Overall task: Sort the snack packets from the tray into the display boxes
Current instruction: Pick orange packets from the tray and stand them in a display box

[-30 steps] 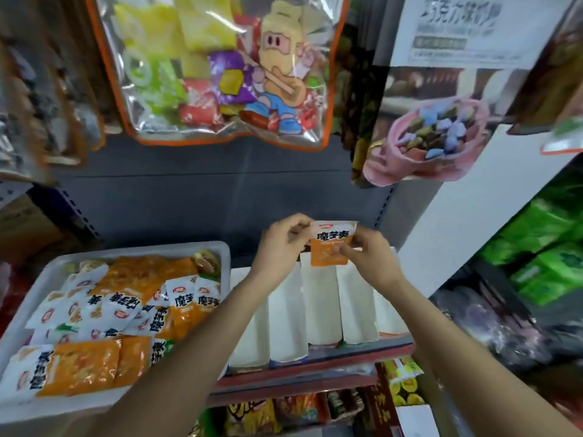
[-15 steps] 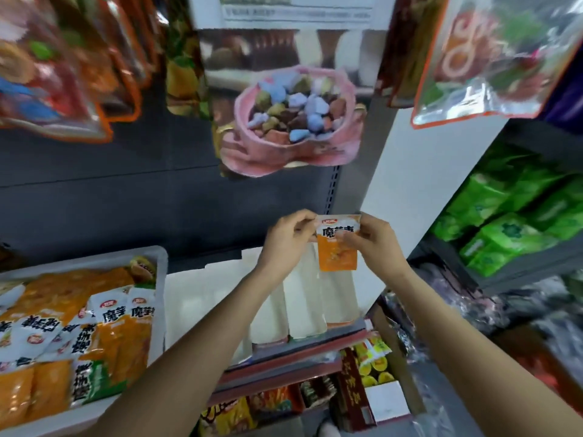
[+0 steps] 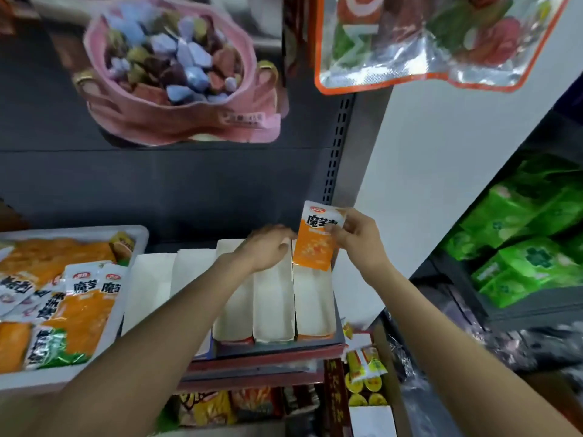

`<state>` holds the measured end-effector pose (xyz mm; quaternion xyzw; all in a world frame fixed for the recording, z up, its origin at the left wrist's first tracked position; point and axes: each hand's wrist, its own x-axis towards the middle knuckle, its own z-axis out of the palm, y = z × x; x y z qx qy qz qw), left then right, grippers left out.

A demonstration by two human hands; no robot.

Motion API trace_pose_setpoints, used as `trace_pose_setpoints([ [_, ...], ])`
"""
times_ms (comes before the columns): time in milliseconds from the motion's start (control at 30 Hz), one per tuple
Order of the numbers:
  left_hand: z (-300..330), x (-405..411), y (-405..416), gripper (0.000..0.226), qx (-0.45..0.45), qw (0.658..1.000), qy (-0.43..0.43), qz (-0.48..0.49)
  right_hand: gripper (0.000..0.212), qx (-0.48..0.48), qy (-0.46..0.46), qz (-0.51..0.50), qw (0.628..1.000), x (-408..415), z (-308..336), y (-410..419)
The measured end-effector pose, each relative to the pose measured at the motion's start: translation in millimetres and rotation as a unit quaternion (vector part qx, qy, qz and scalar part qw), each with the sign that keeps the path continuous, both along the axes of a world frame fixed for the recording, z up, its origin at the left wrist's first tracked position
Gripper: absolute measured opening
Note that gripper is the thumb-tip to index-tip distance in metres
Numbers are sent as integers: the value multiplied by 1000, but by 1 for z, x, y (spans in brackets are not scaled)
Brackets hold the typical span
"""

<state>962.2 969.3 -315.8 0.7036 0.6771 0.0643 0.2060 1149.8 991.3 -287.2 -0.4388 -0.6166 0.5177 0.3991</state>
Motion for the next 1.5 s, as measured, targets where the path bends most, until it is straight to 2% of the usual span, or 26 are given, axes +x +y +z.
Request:
trace_pose_setpoints([
  [300,-22,-2,9,23,60,996,-64,2,13,66,-24,20,997,3,-11,10],
  [400,-29,1,8,21,103,992,-72,3,19,119,-24,13,992,5,-21,8],
  [533,-39,4,7,24,150,986,-72,8,25,200,-78,15,977,4,-39,4],
  [633,-45,7,5,29,175,982,-72,16,16,227,-72,4,971,0,-50,2],
  [733,-51,9,-1,31,217,973,-70,39,7,257,-106,-19,960,-3,-65,-1],
  [867,-53,14,-16,31,259,963,-25,67,15,253,-132,-37,958,-7,-79,-7],
  [1067,-50,12,-15,30,217,968,-98,75,22,177,-114,-23,977,-9,-82,-2],
  [1233,-52,10,-12,27,214,964,-145,62,8,214,-95,-43,971,-10,-87,8],
  [1500,-54,11,-9,16,244,962,-112,53,5,238,-160,-33,958,-14,-89,15],
])
